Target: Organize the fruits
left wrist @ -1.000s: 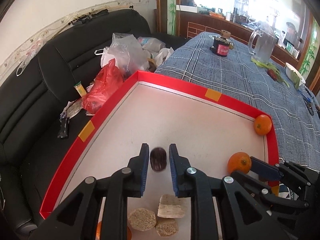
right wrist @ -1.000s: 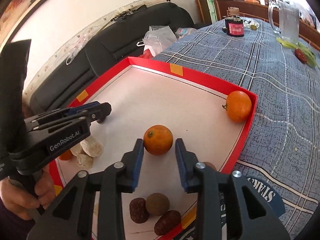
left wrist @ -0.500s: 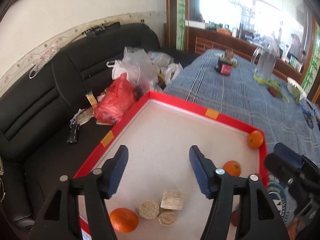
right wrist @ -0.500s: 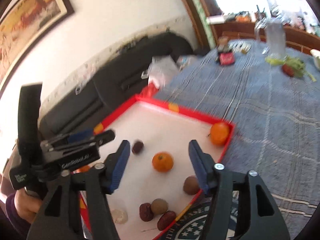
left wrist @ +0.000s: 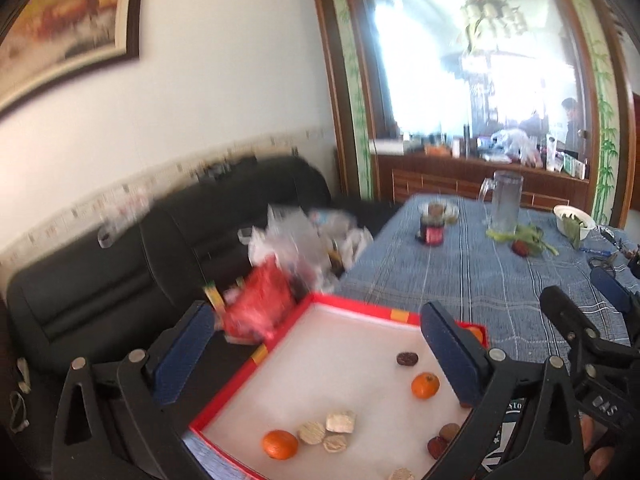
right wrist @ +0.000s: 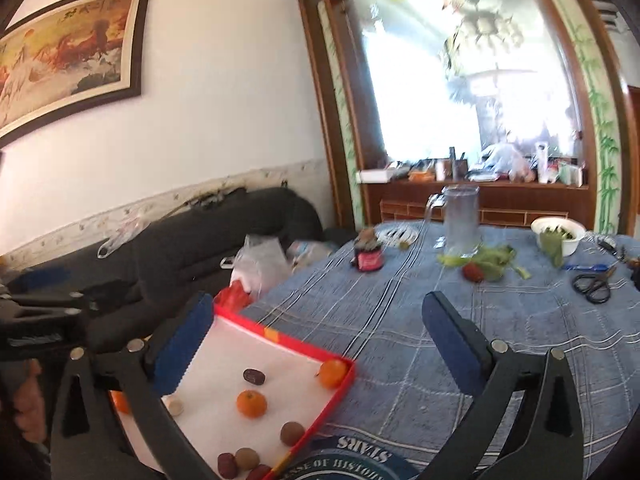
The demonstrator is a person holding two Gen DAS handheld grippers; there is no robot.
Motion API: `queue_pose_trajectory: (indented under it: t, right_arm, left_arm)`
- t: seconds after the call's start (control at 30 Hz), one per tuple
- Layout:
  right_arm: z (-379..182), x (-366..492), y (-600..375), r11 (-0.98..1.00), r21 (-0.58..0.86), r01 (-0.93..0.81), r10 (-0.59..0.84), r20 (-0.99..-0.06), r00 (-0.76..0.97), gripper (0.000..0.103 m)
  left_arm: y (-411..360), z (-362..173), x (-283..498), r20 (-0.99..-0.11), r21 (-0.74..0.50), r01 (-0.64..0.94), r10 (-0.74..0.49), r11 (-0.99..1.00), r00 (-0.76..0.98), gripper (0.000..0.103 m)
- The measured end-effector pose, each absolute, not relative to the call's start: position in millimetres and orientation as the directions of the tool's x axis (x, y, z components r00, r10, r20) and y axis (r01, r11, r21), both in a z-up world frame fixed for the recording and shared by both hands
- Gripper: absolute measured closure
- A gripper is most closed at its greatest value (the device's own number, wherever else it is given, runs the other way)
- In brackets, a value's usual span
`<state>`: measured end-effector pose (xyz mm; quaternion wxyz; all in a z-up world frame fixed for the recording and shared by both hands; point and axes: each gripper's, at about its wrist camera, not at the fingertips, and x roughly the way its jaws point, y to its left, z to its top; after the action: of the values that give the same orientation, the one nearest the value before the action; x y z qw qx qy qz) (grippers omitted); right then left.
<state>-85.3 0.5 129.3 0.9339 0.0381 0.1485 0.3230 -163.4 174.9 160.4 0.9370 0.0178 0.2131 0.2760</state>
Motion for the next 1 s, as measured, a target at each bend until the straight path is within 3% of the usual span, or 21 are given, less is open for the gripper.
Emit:
queue_pose_trajectory:
  t: [0.13, 0.33, 0.6, 0.83, 1.0]
  right_arm:
    - [129, -86, -12, 0.8, 0.228, -0.556, 0.601, -0.285, 0.747, 0.0]
    - [123, -100, -32, 0.821, 0.26, -0.509, 0.57, -0.305, 0.763, 0.0]
    - [125, -134, -30, 0.823, 0.194, -0.533, 0.568, -0.278, 0.775, 0.0]
    - [121, -158, -7, 0.817, 0.041, -0.575, 0.566, -0.25, 0.786, 0.0]
    - [117, -161, -2, 0.806, 0.027, -0.591, 0.577, -0.258, 0.775, 0.0]
  left_arm:
    - [166, 170, -177, -0.323, 0.174, -0.506, 0.535, 0.845, 0.781, 0.0]
    - [168, 166, -179, -0.344, 0.136, -0.486, 0.501, 0.864, 0.794, 0.0]
    - [176, 157, -180, -0.383, 0.084, -0.474, 0.467, 0.877, 0.797, 0.0]
    - [186, 148, -182, -0.41, 0.049, -0.491, 0.466, 0.87, 0.784, 0.0]
    - [194, 140, -178, -0.451, 0.028, -0.511, 0.467, 0.859, 0.761, 0.0]
